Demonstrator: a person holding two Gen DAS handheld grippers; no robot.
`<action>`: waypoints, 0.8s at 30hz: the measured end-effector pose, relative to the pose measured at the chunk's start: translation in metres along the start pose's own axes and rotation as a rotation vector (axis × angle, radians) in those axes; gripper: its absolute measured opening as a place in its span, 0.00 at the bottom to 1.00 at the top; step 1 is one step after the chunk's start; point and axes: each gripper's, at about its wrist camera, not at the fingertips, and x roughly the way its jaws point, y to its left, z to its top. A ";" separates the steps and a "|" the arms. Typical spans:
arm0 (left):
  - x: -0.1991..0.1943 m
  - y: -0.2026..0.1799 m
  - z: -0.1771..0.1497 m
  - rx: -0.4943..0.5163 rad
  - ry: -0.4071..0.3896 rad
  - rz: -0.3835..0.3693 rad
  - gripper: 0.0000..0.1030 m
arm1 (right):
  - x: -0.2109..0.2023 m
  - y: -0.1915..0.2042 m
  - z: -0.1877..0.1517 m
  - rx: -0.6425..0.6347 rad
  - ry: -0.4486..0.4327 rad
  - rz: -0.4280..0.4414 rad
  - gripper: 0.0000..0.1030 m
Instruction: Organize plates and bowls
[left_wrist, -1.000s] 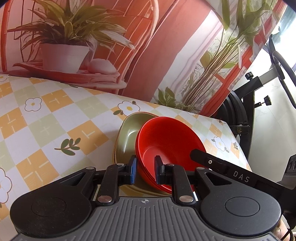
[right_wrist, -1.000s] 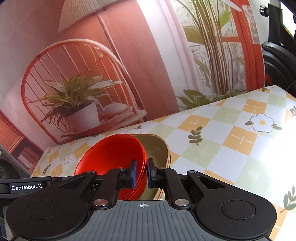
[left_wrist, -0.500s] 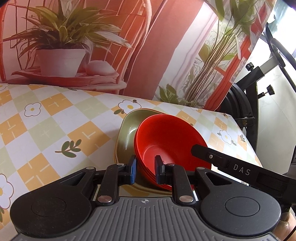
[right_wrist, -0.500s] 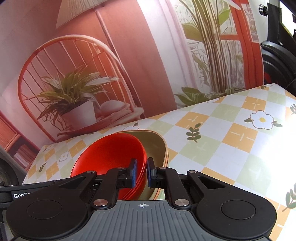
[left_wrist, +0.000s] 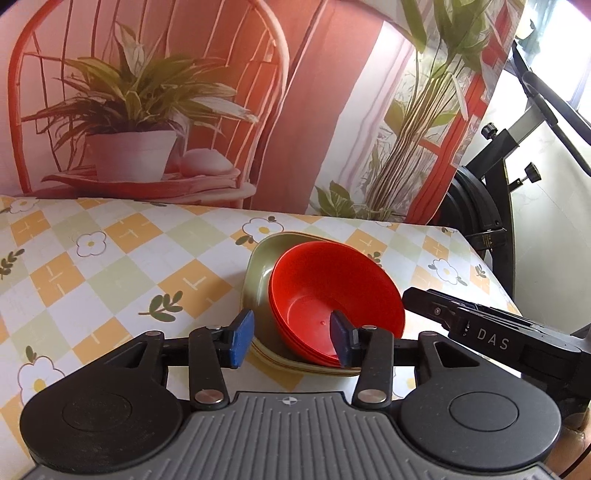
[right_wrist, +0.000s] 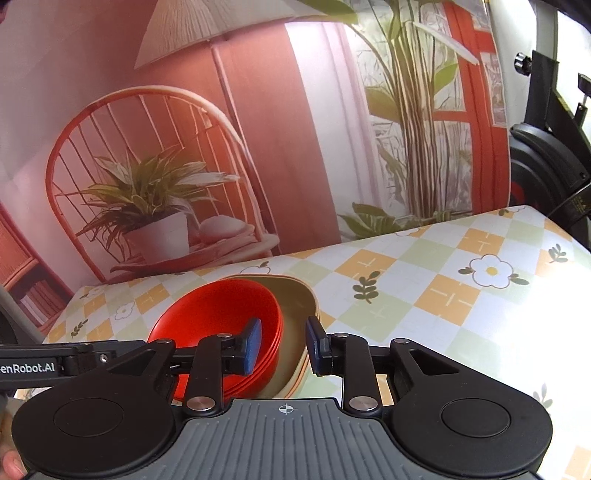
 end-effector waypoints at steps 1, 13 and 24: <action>-0.007 -0.001 0.000 0.006 -0.012 0.010 0.54 | -0.006 0.000 0.001 -0.006 -0.008 -0.008 0.25; -0.090 -0.004 -0.001 0.034 -0.138 0.087 0.72 | -0.080 0.009 0.010 -0.062 -0.120 -0.075 0.59; -0.157 -0.007 -0.017 0.052 -0.237 0.178 0.73 | -0.150 0.028 0.006 -0.085 -0.185 -0.065 0.94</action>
